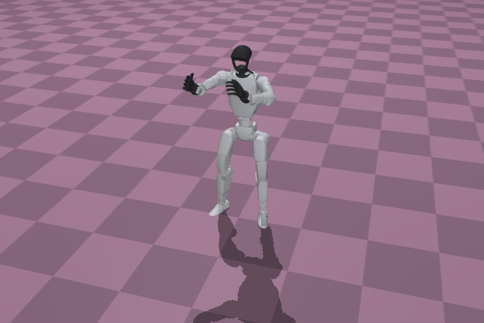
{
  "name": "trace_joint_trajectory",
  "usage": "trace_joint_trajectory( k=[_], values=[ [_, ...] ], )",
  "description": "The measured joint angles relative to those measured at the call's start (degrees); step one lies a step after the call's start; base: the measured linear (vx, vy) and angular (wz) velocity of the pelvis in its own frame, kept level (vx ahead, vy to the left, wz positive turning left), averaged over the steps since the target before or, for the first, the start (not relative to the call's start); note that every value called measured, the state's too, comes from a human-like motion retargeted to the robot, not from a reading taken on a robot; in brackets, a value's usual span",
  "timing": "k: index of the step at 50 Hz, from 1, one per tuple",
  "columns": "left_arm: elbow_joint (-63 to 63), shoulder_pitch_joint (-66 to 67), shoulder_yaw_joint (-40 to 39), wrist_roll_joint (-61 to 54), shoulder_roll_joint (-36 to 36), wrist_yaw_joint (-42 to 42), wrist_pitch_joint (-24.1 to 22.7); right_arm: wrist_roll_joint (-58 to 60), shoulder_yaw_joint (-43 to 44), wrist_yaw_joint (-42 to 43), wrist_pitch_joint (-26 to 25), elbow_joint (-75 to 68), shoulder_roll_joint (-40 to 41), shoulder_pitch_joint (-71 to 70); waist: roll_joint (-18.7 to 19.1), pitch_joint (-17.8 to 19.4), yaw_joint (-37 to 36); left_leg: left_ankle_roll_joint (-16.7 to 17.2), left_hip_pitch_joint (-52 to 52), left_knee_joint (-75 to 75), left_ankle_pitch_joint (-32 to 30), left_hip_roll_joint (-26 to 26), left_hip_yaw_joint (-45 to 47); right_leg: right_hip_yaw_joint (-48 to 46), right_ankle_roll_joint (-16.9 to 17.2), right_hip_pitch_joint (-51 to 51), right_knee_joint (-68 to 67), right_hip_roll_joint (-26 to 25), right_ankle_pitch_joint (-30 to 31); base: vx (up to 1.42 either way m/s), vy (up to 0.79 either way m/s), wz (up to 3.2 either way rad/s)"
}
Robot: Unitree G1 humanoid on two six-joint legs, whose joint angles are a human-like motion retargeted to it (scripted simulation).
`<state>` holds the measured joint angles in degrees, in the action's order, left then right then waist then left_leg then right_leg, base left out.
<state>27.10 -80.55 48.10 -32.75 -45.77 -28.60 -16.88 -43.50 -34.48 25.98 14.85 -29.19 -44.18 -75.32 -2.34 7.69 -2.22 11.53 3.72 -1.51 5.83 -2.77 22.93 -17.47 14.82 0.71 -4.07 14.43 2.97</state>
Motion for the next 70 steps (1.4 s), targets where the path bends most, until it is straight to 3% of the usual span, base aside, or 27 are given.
trace_joint_trajectory(
  k=[5,13,20,25,29,34,37,40,43,47,53,57,60,65,70],
  values=[
    [-17.55,7.64,-0.1,19.38,-8.81,-6.61,-1.14,17.44,1.21,5.27,3.01,17.51,-8.24,10.33,-0.01,-1.25,0.37,-0.05,0.36,1.17,1.27,-0.52,0.13,1.04,0.18,1.15,-2.94,-0.11,-1.64,0.02,0.02,-0.02],
    [-35.15,22.57,-6.4,45.85,-19.39,-12.42,-3.95,49.79,5.9,13.89,4.63,37.63,-19.44,27.74,-1.36,-1.81,1.29,0.48,0.8,0.95,1.6,-0.9,0.06,1.62,0.18,1.89,-3.75,-0.72,-3.5,0.01,-0.02,0.02],
    [-43.41,39.33,-12.78,59.23,-24.02,-13.7,-7.3,66.64,6.97,16.29,7.48,47.2,-25.84,40.66,-1.79,-1.89,1.36,0.81,0.24,0.9,1.11,-1.35,-0.05,1.16,0.18,1.4,-1.07,-1.64,-3.56,0.0,-0.13,0.04],
    [-43.5,48.55,-12.92,65.11,-25.11,-12.86,-9.29,73.39,3.42,13.67,9.63,47.79,-28.46,45.57,-1.09,-1.21,1.29,1.04,-1.1,0.96,0.04,-2.58,-0.25,0.33,0.18,2.04,0.03,-3.07,-3.15,-0.04,-0.2,0.06],
    [-37.81,50.94,-8.13,70.51,-23.59,-11.0,-9.34,78.45,-3.63,9.5,10.09,41.47,-27.95,45.5,-0.48,-0.37,1.91,1.07,-2.8,1.8,-0.74,-3.03,-1.07,-1.0,0.18,2.71,-0.28,-3.17,-3.28,-0.06,-0.16,0.25],
    [-23.41,48.62,0.03,78.75,-16.97,-6.91,-7.84,86.87,-13.28,4.48,8.58,26.86,-22.74,42.15,0.15,0.76,3.1,0.85,-3.69,0.89,-2.38,-2.33,-2.84,-2.87,0.18,2.55,-0.33,-2.43,-3.48,-0.05,-0.08,0.37],
    [-15.11,48.69,0.59,81.87,-11.57,-8.34,-6.8,88.79,-14.2,5.68,7.74,20.13,-18.52,42.13,0.3,1.24,3.68,0.81,-3.74,0.33,-3.0,-1.94,-3.43,-3.67,0.18,2.2,-0.35,-2.04,-3.68,-0.02,-0.04,0.26],
    [-11.25,51.51,-3.66,79.14,-7.18,-12.8,-6.12,84.3,-9.47,10.18,6.96,18.69,-15.18,45.26,0.28,1.53,3.88,0.75,-3.29,-0.47,-3.34,-1.79,-3.46,-4.03,0.18,1.74,-0.15,-2.03,-3.75,0.0,0.0,0.0],
    [-12.28,56.19,-10.78,68.8,-3.76,-13.6,-6.49,72.67,-1.54,11.15,6.63,21.01,-11.85,50.51,0.03,1.57,3.58,0.57,-2.33,-1.38,-3.33,-1.84,-2.94,-3.91,0.18,1.15,0.16,-2.3,-3.72,0.04,0.01,-0.07],
    [-14.76,61.75,-20.01,47.61,1.09,-7.49,-6.58,51.64,6.9,6.52,5.03,23.33,-5.84,55.62,-0.5,1.35,2.69,0.19,-0.68,-2.21,-2.77,-1.94,-1.83,-3.29,0.18,0.22,0.42,-2.63,-3.73,0.08,0.04,-0.18],
    [-9.33,63.37,-28.64,9.95,9.14,2.2,-4.78,23.11,11.11,2.01,1.66,21.46,5.18,55.26,-1.39,1.09,1.21,-0.82,1.52,-1.87,-1.16,-1.72,-0.29,-2.11,0.18,-1.31,0.31,-2.4,-3.91,0.07,0.07,-0.2],
    [-1.69,61.06,-31.83,-13.24,14.33,3.38,-4.3,10.33,12.39,2.4,0.82,19.03,12.7,52.66,-1.84,1.09,0.25,-1.6,2.38,-1.12,-0.22,-1.61,0.46,-1.4,-0.14,-1.98,0.2,-2.19,-3.89,0.05,0.08,-0.18],
    [2.11,59.29,-33.97,-23.76,17.71,1.55,-4.98,3.61,13.75,4.24,1.28,16.62,18.55,51.33,-2.1,0.81,-0.38,-2.02,2.71,-0.67,0.25,-1.62,0.88,-1.0,-0.52,-2.23,0.2,-2.16,-3.76,0.03,0.07,-0.14],
    [1.0,55.8,-35.24,-21.91,20.09,-2.12,-6.45,-2.55,15.97,5.76,3.03,11.0,27.23,49.35,-2.21,0.27,-1.15,-2.29,2.86,-0.4,0.63,-1.61,1.22,-0.69,-0.96,-2.26,0.2,-2.12,-3.48,0.02,0.06,-0.06],
    [-6.91,50.26,-31.84,-2.84,19.63,-5.03,-2.22,-6.56,16.91,2.83,4.17,7.99,32.7,48.45,-1.69,-0.24,-1.65,-2.23,2.6,-0.39,0.73,-1.49,0.97,-1.0,-1.03,-2.14,0.08,-1.94,-3.34,0.0,0.0,0.0]
  ],
)
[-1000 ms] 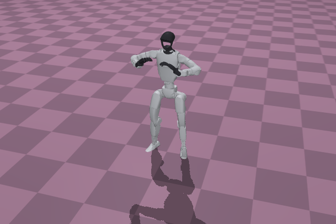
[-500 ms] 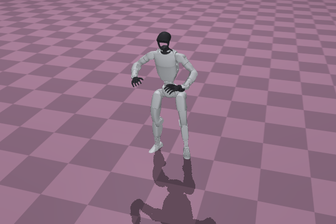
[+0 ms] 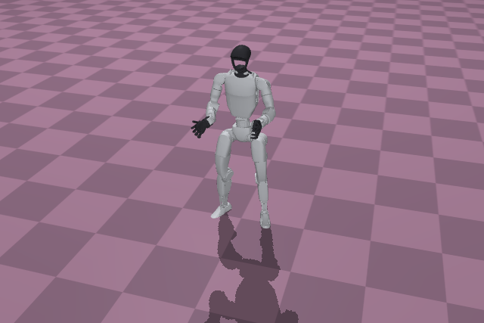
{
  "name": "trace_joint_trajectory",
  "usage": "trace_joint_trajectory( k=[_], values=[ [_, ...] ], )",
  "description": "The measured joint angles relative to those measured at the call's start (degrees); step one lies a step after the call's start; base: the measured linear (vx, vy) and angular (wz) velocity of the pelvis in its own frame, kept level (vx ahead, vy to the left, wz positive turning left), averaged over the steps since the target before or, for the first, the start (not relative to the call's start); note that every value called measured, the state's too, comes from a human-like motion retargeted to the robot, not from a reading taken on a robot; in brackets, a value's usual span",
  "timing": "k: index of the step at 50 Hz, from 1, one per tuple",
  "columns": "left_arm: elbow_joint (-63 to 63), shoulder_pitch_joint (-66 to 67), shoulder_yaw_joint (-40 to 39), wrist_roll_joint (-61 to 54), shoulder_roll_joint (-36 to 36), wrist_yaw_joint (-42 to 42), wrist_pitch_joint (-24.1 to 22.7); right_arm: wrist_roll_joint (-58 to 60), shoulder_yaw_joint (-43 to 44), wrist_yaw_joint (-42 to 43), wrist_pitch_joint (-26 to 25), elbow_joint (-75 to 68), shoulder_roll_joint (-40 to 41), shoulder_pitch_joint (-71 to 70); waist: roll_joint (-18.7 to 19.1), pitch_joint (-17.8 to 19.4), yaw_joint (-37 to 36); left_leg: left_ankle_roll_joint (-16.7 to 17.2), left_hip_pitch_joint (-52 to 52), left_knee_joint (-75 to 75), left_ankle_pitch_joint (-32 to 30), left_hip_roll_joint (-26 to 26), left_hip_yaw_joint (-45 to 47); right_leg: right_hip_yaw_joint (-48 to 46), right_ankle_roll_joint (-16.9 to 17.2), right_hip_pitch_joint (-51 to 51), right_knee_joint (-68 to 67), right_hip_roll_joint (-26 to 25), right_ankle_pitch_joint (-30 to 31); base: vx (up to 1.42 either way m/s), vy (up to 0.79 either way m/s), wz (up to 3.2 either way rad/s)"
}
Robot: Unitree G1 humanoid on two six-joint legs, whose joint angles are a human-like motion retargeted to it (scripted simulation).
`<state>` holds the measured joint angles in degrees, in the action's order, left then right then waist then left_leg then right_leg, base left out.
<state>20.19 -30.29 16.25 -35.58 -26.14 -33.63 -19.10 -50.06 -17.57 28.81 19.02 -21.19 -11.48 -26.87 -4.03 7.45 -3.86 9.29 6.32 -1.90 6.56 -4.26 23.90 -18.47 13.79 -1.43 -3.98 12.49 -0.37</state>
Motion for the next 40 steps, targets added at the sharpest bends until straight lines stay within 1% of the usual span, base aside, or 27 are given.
trace_joint_trajectory(
  k=[3,6,7,8,9,10,12,15,18,22,26,28,30,32,35,40],
  values=[
    [-3.8,-4.8,3.72,12.17,0.08,1.81,4.47,-3.16,-0.05,-3.47,0.4,0.75,2.23,0.66,0.78,-0.62,0.16,0.12,-0.33,0.15,0.06,0.13,-0.42,-0.43,-0.01,0.01,-0.09,0.22,-0.04,0.0,0.0,0.0],
    [-5.68,-10.17,8.57,21.72,1.51,4.21,8.07,-5.65,-0.29,-4.64,1.39,1.5,4.04,1.21,1.84,-1.18,0.77,0.39,-0.61,0.31,0.03,0.3,-0.79,-0.82,-0.07,-0.03,-0.15,0.48,-0.16,0.0,0.0,0.0],
    [-5.58,-12.06,10.4,25.07,2.34,5.93,9.3,-4.01,-0.7,-5.99,0.56,1.29,4.03,1.07,2.19,-1.28,1.04,0.45,-0.68,0.36,0.03,0.38,-0.87,-0.89,-0.1,-0.01,-0.22,0.59,-0.22,0.0,0.0,0.0],
    [-4.77,-13.98,12.3,29.38,3.34,8.91,10.67,2.85,-1.55,-8.76,-2.31,0.14,2.8,0.44,2.51,-1.33,1.32,0.45,-0.71,0.39,0.03,0.48,-0.9,-0.87,-0.08,0.04,-0.35,0.73,-0.3,0.0,0.0,0.0],
    [-3.89,-15.7,14.17,30.72,4.65,9.98,11.58,-1.11,-1.8,-9.63,-1.88,0.48,3.85,0.47,2.97,-1.23,1.71,0.54,-0.72,0.43,0.01,0.53,-0.9,-0.86,-0.17,0.05,-0.38,0.79,-0.36,0.0,0.0,0.0],
    [-2.96,-17.32,16.02,30.58,6.12,10.11,12.26,-10.47,-1.75,-9.54,0.2,1.56,6.03,0.82,3.5,-1.05,2.15,0.67,-0.74,0.47,-0.03,0.54,-0.87,-0.85,-0.32,0.03,-0.36,0.81,-0.42,0.0,0.0,0.0],
    [0.02,-18.83,19.31,32.54,8.46,11.94,13.72,-13.35,-3.4,-12.37,-0.59,0.92,6.64,0.9,4.34,-1.01,3.19,0.73,-0.67,0.53,-0.05,0.63,-0.54,-0.48,-0.44,0.13,-0.33,0.88,-0.47,0.0,0.0,0.0],
    [5.26,-20.08,21.86,33.51,11.84,11.78,15.33,-13.81,-5.14,-10.25,-0.49,-0.73,7.17,0.32,5.77,-0.47,4.86,0.85,-0.44,0.42,-0.17,0.72,0.36,0.43,-0.48,0.48,-0.26,0.87,-0.5,-0.01,-0.03,-0.26],
    [7.29,-20.19,21.34,34.43,13.4,10.74,15.66,-13.42,-5.21,-9.63,-0.88,-0.45,7.43,0.17,7.29,0.1,6.6,0.8,-0.05,0.32,-0.19,0.74,1.62,1.7,-0.36,0.87,-0.1,0.72,-0.44,0.0,-0.04,-0.37],
    [4.78,-22.32,19.85,36.3,13.26,8.86,15.1,-11.35,-3.12,-8.01,0.02,2.92,6.82,-0.2,9.18,0.34,8.97,0.67,0.44,0.34,-0.13,0.71,3.25,3.34,-0.02,1.27,0.25,0.44,-0.29,0.01,-0.05,-0.38],
    [3.21,-28.84,19.86,37.34,13.4,8.97,15.58,-8.29,-0.11,-5.78,0.82,6.78,5.03,-2.13,10.68,-0.15,11.48,0.6,0.78,0.46,-0.09,0.68,4.41,4.5,0.16,1.47,0.55,0.25,-0.26,0.02,-0.05,-0.28],
    [4.42,-33.22,20.64,37.99,13.98,9.32,16.2,-2.89,1.13,-3.76,0.21,7.66,3.13,-4.06,11.27,-0.56,12.78,0.58,0.91,0.51,-0.08,0.68,4.86,4.94,0.24,1.57,0.6,0.21,-0.31,0.03,-0.05,-0.21],
    [6.82,-37.88,21.66,37.65,15.05,9.66,16.52,-4.48,3.39,-2.6,1.72,8.9,3.28,-5.64,11.96,-0.77,14.24,0.62,1.01,0.56,-0.13,0.61,5.24,5.32,0.15,1.68,0.63,0.09,-0.38,0.03,-0.04,-0.19],
    [10.34,-42.29,23.38,38.25,16.03,9.92,16.89,-0.14,4.67,-1.32,1.09,8.44,1.49,-7.84,12.3,-0.94,15.66,0.59,1.12,0.58,-0.14,0.59,5.69,5.75,0.22,1.86,0.6,0.02,-0.39,0.02,-0.04,-0.21],
    [16.09,-48.09,26.01,37.75,17.84,9.97,16.89,-2.36,7.37,-0.42,2.84,7.94,1.31,-10.35,12.84,-0.66,17.86,0.56,1.27,0.61,-0.22,0.46,6.47,6.49,0.24,2.18,0.64,-0.23,-0.32,0.01,-0.04,-0.25],
    [26.45,-55.06,30.8,37.48,21.22,9.39,16.23,-1.46,9.12,2.04,3.8,3.47,-0.42,-14.54,12.97,0.99,21.14,0.51,1.56,0.54,-0.36,0.32,8.14,8.0,0.66,2.88,0.87,-0.7,0.15,-0.01,-0.04,-0.31]
  ],
)
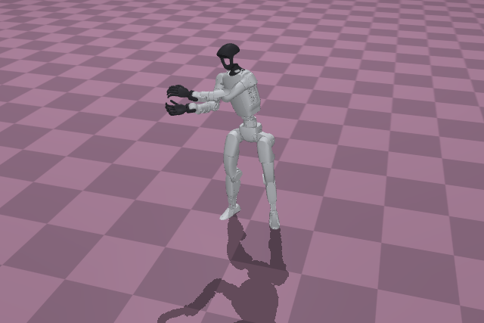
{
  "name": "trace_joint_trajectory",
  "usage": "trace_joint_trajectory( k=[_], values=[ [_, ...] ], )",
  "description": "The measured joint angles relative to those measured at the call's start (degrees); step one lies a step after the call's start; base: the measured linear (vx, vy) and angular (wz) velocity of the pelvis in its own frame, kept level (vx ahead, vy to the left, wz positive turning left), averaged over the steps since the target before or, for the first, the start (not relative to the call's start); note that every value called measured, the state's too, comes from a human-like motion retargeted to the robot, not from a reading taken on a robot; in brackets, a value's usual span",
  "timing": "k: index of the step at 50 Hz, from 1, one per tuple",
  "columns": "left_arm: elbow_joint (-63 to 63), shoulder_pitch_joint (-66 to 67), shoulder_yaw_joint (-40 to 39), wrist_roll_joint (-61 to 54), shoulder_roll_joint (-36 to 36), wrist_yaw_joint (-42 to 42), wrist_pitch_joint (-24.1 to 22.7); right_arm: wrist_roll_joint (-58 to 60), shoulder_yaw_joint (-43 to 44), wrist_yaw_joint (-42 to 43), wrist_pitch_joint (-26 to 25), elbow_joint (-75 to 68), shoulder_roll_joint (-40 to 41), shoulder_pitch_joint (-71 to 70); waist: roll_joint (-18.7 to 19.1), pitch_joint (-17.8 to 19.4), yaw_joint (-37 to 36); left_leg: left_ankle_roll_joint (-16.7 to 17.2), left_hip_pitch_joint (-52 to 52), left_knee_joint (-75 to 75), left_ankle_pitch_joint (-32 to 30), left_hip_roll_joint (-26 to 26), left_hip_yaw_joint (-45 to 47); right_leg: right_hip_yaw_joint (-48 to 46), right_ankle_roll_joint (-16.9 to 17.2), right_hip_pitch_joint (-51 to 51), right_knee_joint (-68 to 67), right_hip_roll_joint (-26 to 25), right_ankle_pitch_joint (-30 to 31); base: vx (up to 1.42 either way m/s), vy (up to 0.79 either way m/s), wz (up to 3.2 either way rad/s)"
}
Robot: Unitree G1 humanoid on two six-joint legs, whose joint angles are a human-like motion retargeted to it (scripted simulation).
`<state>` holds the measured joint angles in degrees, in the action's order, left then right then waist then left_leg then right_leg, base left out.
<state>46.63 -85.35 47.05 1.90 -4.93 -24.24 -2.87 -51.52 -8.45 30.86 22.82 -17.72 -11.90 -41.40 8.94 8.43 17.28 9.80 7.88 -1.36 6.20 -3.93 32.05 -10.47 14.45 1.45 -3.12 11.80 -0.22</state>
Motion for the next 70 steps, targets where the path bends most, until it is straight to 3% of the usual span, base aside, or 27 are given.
trace_joint_trajectory(
  k=[8,10,12,15,17,20,22,29,33,35,40,45,50,57,63,70],
  values=[
    [13.31,-3.32,6.82,0.15,5.15,-0.33,-0.62,-2.65,0.84,2.1,1.16,-8.28,-1.33,-2.4,-0.77,2.45,3.2,0.26,0.1,-0.13,-0.37,-0.12,1.65,1.34,0.54,0.66,0.68,-0.52,0.89,-0.01,-0.02,-0.15],
    [14.08,-2.8,6.71,-0.81,5.89,-0.87,-1.23,-1.35,1.45,3.18,1.01,-8.47,-2.22,-1.92,-1.04,2.57,2.94,0.22,0.09,-0.14,-0.4,-0.12,1.6,1.28,0.54,0.63,0.72,-0.51,0.95,0.0,0.0,0.0],
    [12.52,-1.29,5.28,0.07,5.03,-2.26,-2.06,10.61,0.46,7.58,-2.33,-8.12,-4.69,-1.5,-1.52,2.43,2.38,0.31,0.14,-0.19,-0.45,-0.23,1.52,1.16,0.54,0.58,0.67,-0.63,0.92,0.0,0.0,0.0],
    [6.8,2.14,0.82,-0.44,2.54,-3.16,-4.72,10.93,3.52,8.64,0.4,-2.88,-4.36,0.43,-2.05,2.1,1.23,0.26,0.22,-0.15,-0.37,-0.15,0.92,0.7,0.51,0.2,0.51,-0.42,0.69,0.0,0.0,0.06],
    [1.11,6.01,-2.51,0.47,0.2,-2.97,-6.23,21.19,3.34,8.64,-3.17,-1.2,-7.32,1.86,-2.67,1.39,-0.19,0.18,0.31,-0.07,-0.19,-0.27,0.49,0.31,0.53,-0.06,0.29,-0.43,0.49,0.0,-0.01,0.18],
    [-7.61,13.42,-8.13,3.26,-3.15,0.22,-7.63,47.43,1.65,3.83,-15.01,-1.26,-14.47,4.11,-3.71,-0.08,-2.81,-0.09,0.36,0.15,0.15,-0.58,-0.19,-0.28,0.54,-0.4,-0.09,-0.57,0.19,0.01,-0.01,0.19],
    [-12.96,18.05,-11.55,-1.38,-4.67,-0.04,-8.55,40.48,2.93,2.86,-12.86,4.43,-13.37,6.17,-4.34,-0.39,-4.51,-0.28,0.4,0.26,0.28,-0.65,-0.83,-0.82,0.51,-0.82,-0.17,-0.5,0.0,0.01,0.0,0.25],
    [-25.17,35.21,-20.2,-13.03,-9.93,0.79,-11.02,34.69,-0.34,-2.31,-10.68,12.16,-15.43,15.25,-7.74,-1.25,-11.15,-0.59,0.09,0.94,0.9,-1.28,-3.17,-2.99,0.53,-2.18,-0.23,-0.67,-0.43,0.0,0.0,0.29],
    [-28.73,43.87,-22.8,-18.35,-13.71,1.64,-11.9,31.52,-1.77,-2.85,-10.17,12.38,-14.64,19.73,-9.74,-1.07,-14.24,-0.78,-0.49,1.13,0.97,-1.42,-4.76,-4.48,0.44,-2.69,-0.17,-0.59,-0.52,-0.01,0.01,0.36],
    [-30.13,47.51,-23.81,-25.41,-14.94,0.28,-12.71,20.66,-2.09,1.09,-7.26,13.82,-11.58,21.58,-10.52,-0.6,-15.48,-0.76,-0.8,1.03,0.8,-1.46,-5.57,-5.31,0.21,-2.92,-0.06,-0.57,-0.52,-0.02,0.02,0.38],
    [-30.46,57.02,-25.77,-37.84,-17.71,4.51,-14.73,12.67,-3.02,-2.07,-5.21,12.87,-9.24,25.14,-12.82,-1.23,-17.22,-0.54,-4.17,5.89,2.89,-2.12,-6.95,-7.64,0.17,-2.02,-2.18,0.53,-1.68,-0.02,0.03,0.39],
    [-28.74,60.25,-28.99,-49.31,-20.31,6.18,-12.8,7.51,-2.05,-4.33,-8.85,10.28,-10.79,24.48,-13.12,-0.19,-19.22,-0.5,-2.27,0.36,0.14,-0.97,-9.08,-8.82,-0.45,-3.39,-0.16,0.13,-0.58,-0.01,0.05,0.27],
    [-27.47,61.01,-30.82,-50.63,-24.44,6.77,-12.84,4.59,-0.8,-5.96,-9.26,8.06,-13.72,23.87,-13.57,-0.32,-20.1,-0.01,-2.39,0.06,-0.1,-0.58,-10.25,-10.09,-0.71,-4.0,-0.07,0.57,-0.64,0.0,0.05,0.23],
    [-30.29,59.5,-30.43,-43.62,-32.2,7.93,-11.62,6.48,1.48,-8.05,-10.9,6.12,-18.92,23.06,-13.87,-1.01,-20.74,0.47,-2.57,0.34,0.08,-0.2,-11.15,-11.09,-0.93,-4.62,0.0,1.08,-0.7,0.0,0.01,0.03],
    [-30.13,55.59,-27.99,-41.35,-37.74,11.75,-10.05,9.31,1.73,-12.04,-13.67,2.09,-23.9,20.0,-13.96,-1.28,-21.01,0.64,-2.62,0.6,0.3,-0.1,-11.27,-11.24,-0.98,-4.71,-0.17,1.28,-0.63,0.0,0.0,0.0],
    [-20.56,43.59,-22.11,-43.76,-40.58,15.77,-7.84,12.76,-2.14,-16.11,-17.76,-9.44,-28.62,8.0,-13.83,-0.75,-20.97,0.79,-2.84,0.14,-0.09,-0.07,-10.78,-10.77,-0.98,-3.97,-0.19,1.23,-0.15,0.0,0.0,0.0]
  ],
)
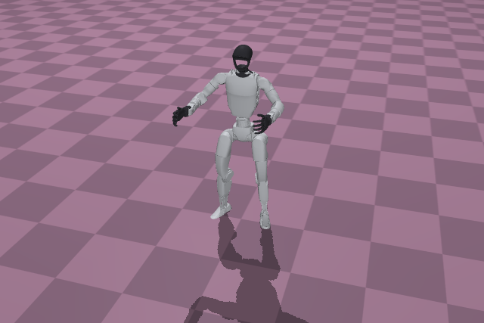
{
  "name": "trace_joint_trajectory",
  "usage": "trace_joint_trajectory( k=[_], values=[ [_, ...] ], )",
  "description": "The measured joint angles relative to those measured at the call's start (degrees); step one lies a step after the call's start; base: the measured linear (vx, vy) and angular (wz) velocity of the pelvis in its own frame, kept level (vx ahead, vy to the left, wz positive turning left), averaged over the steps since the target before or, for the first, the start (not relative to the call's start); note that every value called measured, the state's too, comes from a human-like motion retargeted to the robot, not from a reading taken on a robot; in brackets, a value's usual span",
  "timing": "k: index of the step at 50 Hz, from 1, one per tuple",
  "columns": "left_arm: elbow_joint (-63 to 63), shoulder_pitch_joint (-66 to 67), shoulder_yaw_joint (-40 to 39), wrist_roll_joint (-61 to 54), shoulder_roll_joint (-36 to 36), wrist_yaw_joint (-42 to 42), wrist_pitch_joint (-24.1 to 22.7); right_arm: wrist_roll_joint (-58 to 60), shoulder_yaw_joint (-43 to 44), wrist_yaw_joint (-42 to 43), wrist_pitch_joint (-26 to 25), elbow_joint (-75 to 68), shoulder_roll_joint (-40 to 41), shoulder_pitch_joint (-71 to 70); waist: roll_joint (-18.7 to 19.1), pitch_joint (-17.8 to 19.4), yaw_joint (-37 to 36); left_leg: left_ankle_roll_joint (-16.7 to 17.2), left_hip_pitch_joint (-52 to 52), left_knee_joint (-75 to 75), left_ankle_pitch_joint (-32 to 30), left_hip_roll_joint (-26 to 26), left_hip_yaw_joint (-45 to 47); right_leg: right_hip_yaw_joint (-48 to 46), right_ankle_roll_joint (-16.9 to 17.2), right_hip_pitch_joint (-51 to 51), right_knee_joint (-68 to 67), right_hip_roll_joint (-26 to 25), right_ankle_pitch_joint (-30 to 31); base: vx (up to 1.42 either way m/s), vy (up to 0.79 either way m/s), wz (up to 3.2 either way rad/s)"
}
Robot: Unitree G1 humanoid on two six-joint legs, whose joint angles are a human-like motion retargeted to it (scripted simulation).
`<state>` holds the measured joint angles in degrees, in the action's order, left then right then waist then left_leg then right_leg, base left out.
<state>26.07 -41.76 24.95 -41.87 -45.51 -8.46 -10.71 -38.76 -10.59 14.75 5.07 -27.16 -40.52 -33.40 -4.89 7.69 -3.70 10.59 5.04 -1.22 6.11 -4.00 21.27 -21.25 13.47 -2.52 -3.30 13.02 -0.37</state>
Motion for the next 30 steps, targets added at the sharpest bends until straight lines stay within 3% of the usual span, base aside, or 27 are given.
trace_joint_trajectory(
  k=[12,23,30],
  values=[
    [11.46,-19.48,12.56,5.36,5.5,2.7,-1.24,-3.29,-8.73,-1.57,2.32,-10.55,5.8,-19.26,-0.23,0.6,2.27,0.19,-1.31,-1.77,-1.24,0.26,1.54,1.48,0.46,2.54,1.21,-0.4,1.4,0.0,0.0,0.0],
    [-3.9,-2.34,6.38,-4.36,7.19,-2.03,-1.95,-6.12,-12.02,-1.31,1.41,10.24,5.06,-4.04,0.17,3.73,4.28,0.14,-0.62,-1.78,-0.67,0.31,3.44,3.16,0.65,3.14,0.99,-0.44,1.21,0.03,0.0,-0.08],
    [-1.62,-1.57,5.6,-12.37,8.2,2.89,1.04,-9.12,-13.82,-4.26,-1.68,6.49,5.48,-4.17,0.75,4.46,4.56,-0.26,-0.81,-0.95,-0.17,0.02,4.51,3.87,0.82,3.56,1.1,-0.67,1.6,0.04,-0.01,-0.11]
  ],
)
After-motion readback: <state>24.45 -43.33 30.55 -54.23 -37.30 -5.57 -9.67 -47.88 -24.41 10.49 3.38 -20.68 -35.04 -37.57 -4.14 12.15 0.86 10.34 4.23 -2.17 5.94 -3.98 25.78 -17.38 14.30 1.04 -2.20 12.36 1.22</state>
